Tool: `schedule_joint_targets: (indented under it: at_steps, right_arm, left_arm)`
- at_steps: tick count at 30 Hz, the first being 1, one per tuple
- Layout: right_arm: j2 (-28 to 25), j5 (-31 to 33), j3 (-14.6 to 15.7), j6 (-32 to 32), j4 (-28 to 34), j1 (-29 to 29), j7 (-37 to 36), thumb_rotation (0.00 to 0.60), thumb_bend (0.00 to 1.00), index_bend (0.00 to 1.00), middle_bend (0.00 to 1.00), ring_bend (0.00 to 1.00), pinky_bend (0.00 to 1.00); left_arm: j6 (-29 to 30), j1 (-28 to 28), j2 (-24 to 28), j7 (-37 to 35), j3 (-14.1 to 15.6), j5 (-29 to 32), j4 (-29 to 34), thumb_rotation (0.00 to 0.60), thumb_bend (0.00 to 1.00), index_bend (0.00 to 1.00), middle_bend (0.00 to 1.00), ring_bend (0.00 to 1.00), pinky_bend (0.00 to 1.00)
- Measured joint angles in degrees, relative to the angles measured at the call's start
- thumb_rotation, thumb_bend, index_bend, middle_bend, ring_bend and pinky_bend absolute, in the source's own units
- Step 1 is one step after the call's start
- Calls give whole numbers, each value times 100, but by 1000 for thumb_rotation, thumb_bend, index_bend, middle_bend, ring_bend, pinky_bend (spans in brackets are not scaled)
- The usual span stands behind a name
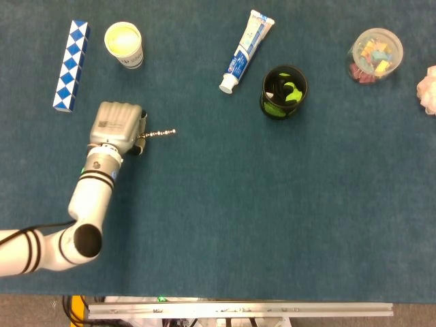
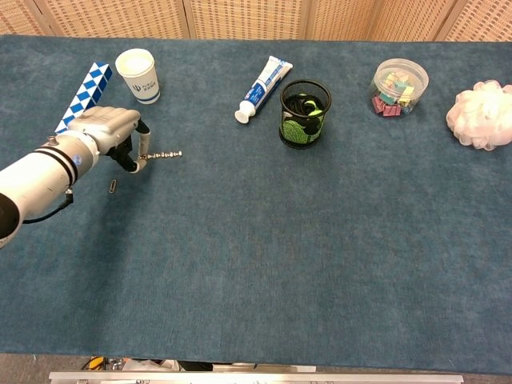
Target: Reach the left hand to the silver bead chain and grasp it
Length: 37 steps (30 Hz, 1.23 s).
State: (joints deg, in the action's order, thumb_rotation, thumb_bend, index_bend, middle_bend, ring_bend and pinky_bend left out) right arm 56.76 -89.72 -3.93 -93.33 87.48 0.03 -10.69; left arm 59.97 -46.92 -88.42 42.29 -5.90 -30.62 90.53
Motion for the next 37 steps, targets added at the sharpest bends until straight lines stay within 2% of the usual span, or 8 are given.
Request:
schedule_joint_targets:
  at_steps: [10,20,27,37]
  right_arm:
    - [28,-24,-6,36,-56,28,-54,600,281,506,526,444,466]
    - [49,-57,4,88,-60,65,-48,600,281,506,525,444,466]
    - [58,-93,13,112,-19,90,-4,600,281,506,526,444,466]
    - [48,-63,16,90,28,64,49,600,281,506,526,444,466]
  left_arm:
    - [561,429,871,-253,359,-1074,879,600,387,575,1000,1000,1000]
    - [1098,953,1391,114,1071,-1904,1140,600,388,576,1000,1000,1000]
    - [1093,1107,1357,292,1223,-2104,1046,600,390,580,1000,1000,1000]
    - [1038,1203,1223,586,1248,-2198,893,600,392,584,1000,1000,1000]
